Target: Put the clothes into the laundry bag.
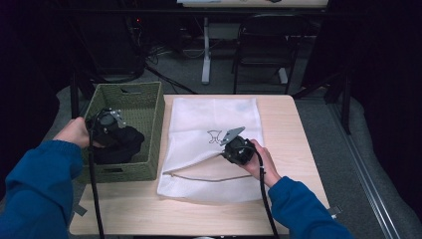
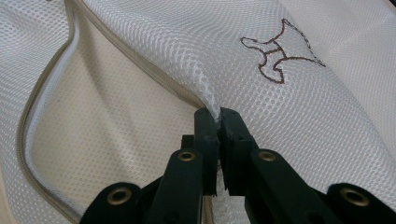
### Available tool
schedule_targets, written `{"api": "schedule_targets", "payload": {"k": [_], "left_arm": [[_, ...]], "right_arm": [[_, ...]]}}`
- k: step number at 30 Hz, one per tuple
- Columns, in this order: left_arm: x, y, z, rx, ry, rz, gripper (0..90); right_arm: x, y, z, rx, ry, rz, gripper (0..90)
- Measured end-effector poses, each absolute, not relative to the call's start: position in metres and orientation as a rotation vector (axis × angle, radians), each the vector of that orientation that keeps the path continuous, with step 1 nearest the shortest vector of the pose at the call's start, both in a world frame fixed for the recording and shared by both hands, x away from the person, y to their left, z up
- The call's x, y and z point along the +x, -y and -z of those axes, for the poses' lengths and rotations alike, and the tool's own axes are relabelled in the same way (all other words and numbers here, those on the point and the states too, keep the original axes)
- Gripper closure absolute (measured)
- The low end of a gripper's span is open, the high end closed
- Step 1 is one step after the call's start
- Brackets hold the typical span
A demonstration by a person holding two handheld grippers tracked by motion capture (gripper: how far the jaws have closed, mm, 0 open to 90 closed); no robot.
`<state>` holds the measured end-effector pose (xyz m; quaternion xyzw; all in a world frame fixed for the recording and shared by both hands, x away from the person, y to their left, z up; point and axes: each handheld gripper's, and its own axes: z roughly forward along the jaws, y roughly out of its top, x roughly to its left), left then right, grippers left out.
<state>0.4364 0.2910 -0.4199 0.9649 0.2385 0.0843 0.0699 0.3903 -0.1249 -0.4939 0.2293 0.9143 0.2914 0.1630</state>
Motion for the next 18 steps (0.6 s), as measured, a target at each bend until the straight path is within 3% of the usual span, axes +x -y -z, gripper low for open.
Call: {"api": "schedule_targets", "payload": {"k": [18], "left_arm": [[0.428,-0.284,0.38,2.901,-0.714,-0.289,68.6]], "right_arm": [[0.39,0.125,0.494,0.65,-2.604,-0.828,86.9]]}}
